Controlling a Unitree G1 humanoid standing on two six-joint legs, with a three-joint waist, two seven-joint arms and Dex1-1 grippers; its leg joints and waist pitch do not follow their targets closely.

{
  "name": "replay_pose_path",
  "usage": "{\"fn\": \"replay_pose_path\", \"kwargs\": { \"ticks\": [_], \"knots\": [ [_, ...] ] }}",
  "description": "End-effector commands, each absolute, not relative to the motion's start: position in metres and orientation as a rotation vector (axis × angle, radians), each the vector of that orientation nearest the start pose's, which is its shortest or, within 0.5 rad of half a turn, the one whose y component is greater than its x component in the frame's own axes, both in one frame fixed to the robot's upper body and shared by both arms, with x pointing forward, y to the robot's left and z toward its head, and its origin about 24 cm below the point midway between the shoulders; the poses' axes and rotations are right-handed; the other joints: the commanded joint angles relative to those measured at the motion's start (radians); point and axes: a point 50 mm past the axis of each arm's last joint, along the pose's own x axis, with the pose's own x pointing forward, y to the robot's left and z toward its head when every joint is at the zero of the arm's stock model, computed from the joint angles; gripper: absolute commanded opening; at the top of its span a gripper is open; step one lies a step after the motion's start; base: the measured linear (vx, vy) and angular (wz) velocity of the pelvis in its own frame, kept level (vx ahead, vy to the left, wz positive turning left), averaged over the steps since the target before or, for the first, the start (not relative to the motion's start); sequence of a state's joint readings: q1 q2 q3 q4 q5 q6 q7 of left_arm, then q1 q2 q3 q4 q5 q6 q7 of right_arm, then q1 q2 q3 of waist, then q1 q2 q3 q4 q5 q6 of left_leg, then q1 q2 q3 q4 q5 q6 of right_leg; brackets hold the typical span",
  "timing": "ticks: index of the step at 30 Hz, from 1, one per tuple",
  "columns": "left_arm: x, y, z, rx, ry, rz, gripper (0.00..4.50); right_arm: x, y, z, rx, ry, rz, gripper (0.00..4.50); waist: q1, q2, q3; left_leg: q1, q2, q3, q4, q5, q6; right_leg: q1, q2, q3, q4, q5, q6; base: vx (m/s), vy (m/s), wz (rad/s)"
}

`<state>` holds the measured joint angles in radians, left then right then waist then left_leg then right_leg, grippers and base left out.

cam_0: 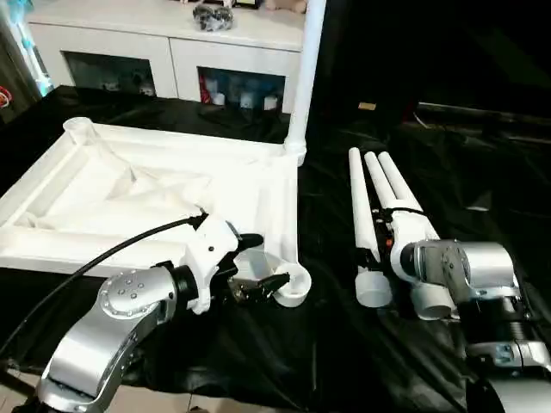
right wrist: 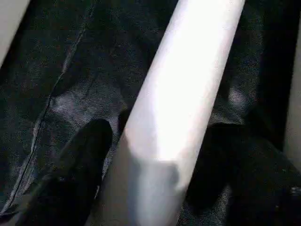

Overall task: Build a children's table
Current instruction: Pick table leg

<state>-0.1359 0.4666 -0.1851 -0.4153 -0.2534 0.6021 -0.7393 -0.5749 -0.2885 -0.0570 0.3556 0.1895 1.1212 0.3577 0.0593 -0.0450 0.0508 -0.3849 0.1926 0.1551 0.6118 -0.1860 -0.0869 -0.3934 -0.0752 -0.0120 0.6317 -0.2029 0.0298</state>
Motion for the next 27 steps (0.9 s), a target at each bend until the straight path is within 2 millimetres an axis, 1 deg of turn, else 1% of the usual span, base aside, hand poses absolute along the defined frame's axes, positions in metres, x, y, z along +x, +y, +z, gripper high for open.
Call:
{"fn": "replay_pose_path", "kwargs": {
  "ticks": [1, 4, 5, 7, 9, 10, 12, 15, 16, 18, 19, 20, 22, 23, 24, 25, 26, 27],
  "knots": [
    [0.235, 0.121, 0.106, 0.238, 0.229, -1.064, 4.13, 0.321, -0.185, 0.048, 0.102, 0.9, 0.278, 3.58, 0.002, 0.004, -0.057, 0.019, 0.015, 0.011, -0.084, -0.169, -0.062, 0.03, -0.034, 0.019, -0.07, -0.163, -0.169, 0.0, 0.0, 0.0],
    [0.235, 0.122, 0.106, 0.265, 0.237, -1.07, 4.13, 0.321, -0.184, 0.048, 0.114, 0.904, 0.277, 3.29, 0.003, 0.004, -0.058, 0.019, 0.016, 0.011, -0.085, -0.177, -0.064, 0.03, -0.034, 0.019, -0.071, -0.18, -0.164, 0.0, 0.0, 0.0],
    [0.235, 0.123, 0.105, 0.271, 0.238, -1.069, 4.13, 0.321, -0.184, 0.048, 0.116, 0.904, 0.276, 3.2, 0.002, 0.006, -0.058, 0.019, 0.016, 0.01, -0.085, -0.175, -0.066, 0.03, -0.034, 0.019, -0.07, -0.178, -0.162, 0.0, 0.0, 0.0],
    [0.238, 0.125, 0.103, 0.278, 0.241, -1.064, 4.13, 0.321, -0.185, 0.048, 0.121, 0.902, 0.271, 2.95, 0.002, 0.004, -0.059, 0.019, 0.016, 0.012, -0.084, -0.163, -0.065, 0.03, -0.033, 0.019, -0.07, -0.163, -0.163, 0.0, 0.0, 0.0],
    [0.241, 0.126, 0.1, 0.281, 0.245, -1.058, 4.13, 0.322, -0.185, 0.048, 0.129, 0.9, 0.266, 2.83, 0.002, 0.006, -0.059, 0.019, 0.015, 0.012, -0.085, -0.163, -0.065, 0.03, -0.033, 0.019, -0.071, -0.161, -0.163, 0.0, 0.0, 0.0],
    [0.243, 0.127, 0.099, 0.285, 0.247, -1.052, 4.13, 0.322, -0.187, 0.048, 0.133, 0.899, 0.261, 2.76, 0.002, 0.003, -0.059, 0.019, 0.015, 0.011, -0.085, -0.163, -0.065, 0.03, -0.033, 0.019, -0.07, -0.158, -0.165, 0.0, 0.0, 0.0],
    [0.245, 0.127, 0.098, 0.297, 0.243, -1.043, 4.13, 0.323, -0.188, 0.048, 0.148, 0.894, 0.253, 2.54, 0.003, 0.002, -0.061, 0.019, 0.016, 0.011, -0.085, -0.154, -0.064, 0.031, -0.034, 0.018, -0.069, -0.147, -0.168, 0.0, 0.0, 0.0],
    [0.247, 0.127, 0.098, 0.302, 0.242, -1.041, 4.13, 0.324, -0.19, 0.048, 0.166, 0.885, 0.244, 2.47, 0.006, 0.004, -0.061, 0.019, 0.016, 0.012, -0.084, -0.141, -0.061, 0.032, -0.034, 0.019, -0.067, -0.125, -0.173, 0.0, 0.0, 0.0],
    [0.247, 0.127, 0.098, 0.298, 0.243, -1.041, 4.13, 0.324, -0.19, 0.048, 0.184, 0.881, 0.24, 2.26, 0.006, 0.006, -0.062, 0.02, 0.016, 0.012, -0.084, -0.142, -0.062, 0.032, -0.034, 0.018, -0.066, -0.115, -0.178, 0.0, 0.0, 0.0],
    [0.247, 0.127, 0.098, 0.296, 0.243, -1.04, 4.13, 0.324, -0.191, 0.048, 0.192, 0.878, 0.239, 2.12, 0.007, 0.005, -0.061, 0.02, 0.016, 0.012, -0.084, -0.147, -0.062, 0.032, -0.034, 0.018, -0.066, -0.121, -0.18, 0.0, 0.0, 0.0],
    [0.247, 0.127, 0.099, 0.293, 0.232, -1.032, 4.13, 0.324, -0.191, 0.048, 0.21, 0.87, 0.236, 2.07, 0.008, 0.009, -0.062, 0.02, 0.016, 0.012, -0.084, -0.148, -0.063, 0.032, -0.034, 0.018, -0.065, -0.12, -0.18, 0.0, 0.0, 0.0],
    [0.247, 0.127, 0.1, 0.286, 0.225, -1.029, 4.13, 0.324, -0.192, 0.049, 0.231, 0.856, 0.236, 2.0, 0.007, 0.011, -0.061, 0.021, 0.016, 0.012, -0.084, -0.155, -0.063, 0.031, -0.034, 0.018, -0.066, -0.122, -0.18, 0.0, 0.0, 0.0],
    [0.248, 0.125, 0.107, 0.258, 0.193, -1.003, 4.13, 0.326, -0.194, 0.054, 0.283, 0.789, 0.24, 1.9, 0.008, 0.009, -0.062, 0.021, 0.017, 0.012, -0.084, -0.154, -0.064, 0.032, -0.035, 0.018, -0.066, -0.112, -0.184, 0.0, 0.0, 0.0],
    [0.248, 0.125, 0.107, 0.257, 0.191, -1.002, 4.13, 0.326, -0.194, 0.054, 0.285, 0.786, 0.24, 1.89, 0.007, 0.008, -0.063, 0.02, 0.017, 0.013, -0.083, -0.152, -0.062, 0.034, -0.035, 0.019, -0.065, -0.106, -0.185, 0.0, 0.0, 0.0],
    [0.254, 0.123, 0.114, 0.219, 0.166, -0.953, 4.13, 0.329, -0.196, 0.06, 0.352, 0.704, 0.243, 1.88, 0.008, 0.013, -0.063, 0.02, 0.017, 0.012, -0.083, -0.146, -0.062, 0.034, -0.034, 0.018, -0.064, -0.096, -0.189, 0.0, 0.0, 0.0],
    [0.257, 0.122, 0.117, 0.2, 0.157, -0.925, 4.13, 0.331, -0.197, 0.063, 0.39, 0.663, 0.242, 1.88, 0.008, 0.012, -0.065, 0.022, 0.017, 0.013, -0.081, -0.148, -0.061, 0.033, -0.034, 0.019, -0.063, -0.085, -0.195, 0.0, 0.0, 0.0],
    [0.257, 0.122, 0.117, 0.2, 0.157, -0.925, 4.13, 0.331, -0.197, 0.063, 0.39, 0.663, 0.242, 1.87, 0.008, 0.011, -0.064, 0.022, 0.017, 0.015, -0.081, -0.149, -0.058, 0.033, -0.033, 0.019, -0.064, -0.082, -0.196, 0.0, 0.0, 0.0],
    [0.264, 0.12, 0.121, 0.164, 0.143, -0.876, 4.13, 0.332, -0.199, 0.067, 0.454, 0.608, 0.249, 1.87, 0.008, 0.013, -0.063, 0.02, 0.016, 0.015, -0.082, -0.149, -0.057, 0.035, -0.033, 0.019, -0.063, -0.081, -0.199, 0.0, 0.0, 0.0]
  ]
}}
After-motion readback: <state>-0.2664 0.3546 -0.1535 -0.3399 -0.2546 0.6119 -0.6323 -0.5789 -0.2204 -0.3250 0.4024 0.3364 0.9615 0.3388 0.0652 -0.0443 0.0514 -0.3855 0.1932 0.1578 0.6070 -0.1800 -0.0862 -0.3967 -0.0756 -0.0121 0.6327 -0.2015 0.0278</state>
